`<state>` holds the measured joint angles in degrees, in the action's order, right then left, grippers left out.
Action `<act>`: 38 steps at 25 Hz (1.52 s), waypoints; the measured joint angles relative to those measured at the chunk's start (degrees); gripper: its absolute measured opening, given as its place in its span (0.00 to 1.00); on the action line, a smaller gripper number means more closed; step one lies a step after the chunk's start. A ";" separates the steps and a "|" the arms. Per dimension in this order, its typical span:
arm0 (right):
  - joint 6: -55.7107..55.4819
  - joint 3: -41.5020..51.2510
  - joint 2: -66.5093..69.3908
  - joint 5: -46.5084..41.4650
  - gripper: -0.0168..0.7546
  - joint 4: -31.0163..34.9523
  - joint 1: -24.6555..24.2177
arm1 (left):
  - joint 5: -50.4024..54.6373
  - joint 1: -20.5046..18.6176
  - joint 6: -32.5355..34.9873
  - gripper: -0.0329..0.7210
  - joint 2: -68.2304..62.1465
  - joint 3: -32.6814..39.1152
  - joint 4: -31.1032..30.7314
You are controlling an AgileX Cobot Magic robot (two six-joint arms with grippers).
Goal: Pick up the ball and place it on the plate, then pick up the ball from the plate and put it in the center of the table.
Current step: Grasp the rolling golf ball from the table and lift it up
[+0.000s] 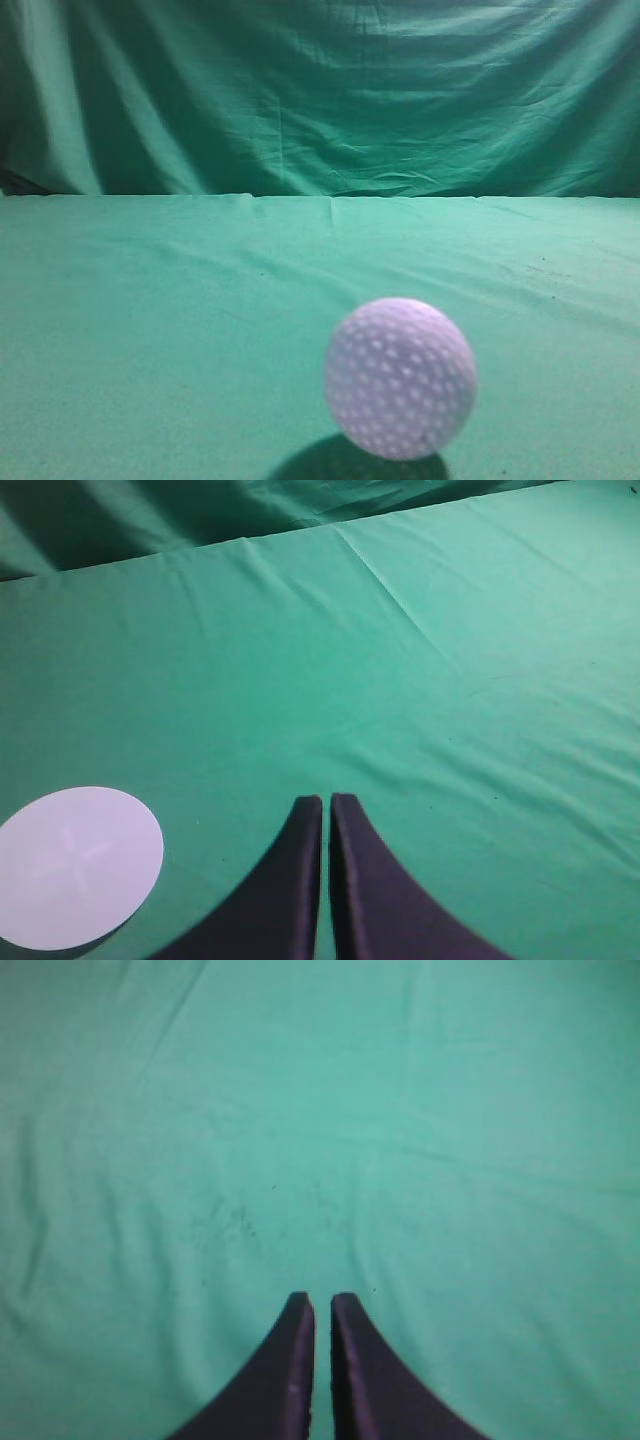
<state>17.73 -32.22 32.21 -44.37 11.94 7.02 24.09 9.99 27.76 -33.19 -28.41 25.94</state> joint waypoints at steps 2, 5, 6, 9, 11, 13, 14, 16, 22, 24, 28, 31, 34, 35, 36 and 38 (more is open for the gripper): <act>0.65 -3.38 4.52 -3.40 0.09 0.00 2.91 | 0.00 0.00 0.00 0.04 0.00 0.00 -0.51; 0.89 -7.03 10.84 -7.29 0.09 0.00 8.72 | 0.00 0.00 0.05 0.04 0.00 0.00 -1.03; 0.89 -7.80 12.61 -7.94 0.09 0.00 11.04 | 0.00 0.00 0.05 0.04 0.00 0.00 -1.14; 0.89 -9.52 18.71 -8.63 0.09 0.00 18.33 | 0.00 0.00 0.14 0.04 0.00 0.03 -1.27; 0.89 -10.09 22.46 -8.63 0.09 -0.10 23.36 | 0.00 0.00 0.14 0.04 0.00 0.03 -1.27; 0.42 -10.62 26.55 -8.48 0.09 -0.10 28.47 | 0.10 0.00 0.14 0.04 0.00 0.03 -1.29; 0.41 -11.02 28.22 -8.21 0.09 -0.10 30.76 | 0.19 0.00 0.14 0.04 0.00 0.03 -1.29; 0.19 -12.15 31.90 -7.28 0.09 -0.10 34.62 | 0.43 0.00 0.14 0.04 0.00 0.03 -1.39; 0.70 -15.54 40.16 -2.68 0.09 -0.10 43.93 | 2.67 0.00 0.19 0.04 0.00 0.03 -1.39; 0.86 -17.10 42.82 -2.04 0.16 -0.10 46.26 | 3.15 0.00 0.19 0.04 0.00 0.03 -1.39; 0.86 -21.01 48.85 -1.79 0.36 0.41 47.90 | 4.12 0.00 0.19 0.04 0.00 0.03 -1.39; 0.86 -23.82 53.41 -1.67 0.56 0.62 47.90 | 4.24 0.00 0.19 0.04 0.00 0.03 -1.39; 0.86 -26.09 56.81 -1.28 0.73 0.75 47.90 | 4.24 0.00 0.19 0.04 0.00 0.03 -1.39; 0.86 -26.50 57.69 -1.05 0.75 0.75 47.90 | 4.24 0.00 0.19 0.04 0.00 0.03 -1.39; 0.86 -26.96 58.77 -0.96 0.74 0.75 47.90 | 4.24 0.00 0.28 0.04 0.00 0.03 -1.39; 0.86 -27.72 61.07 -0.83 0.74 0.75 47.90 | 4.24 0.00 0.28 0.04 0.00 0.03 -1.39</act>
<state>18.59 -59.93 93.28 -45.21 12.69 54.93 28.33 9.99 28.04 -33.19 -28.38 24.55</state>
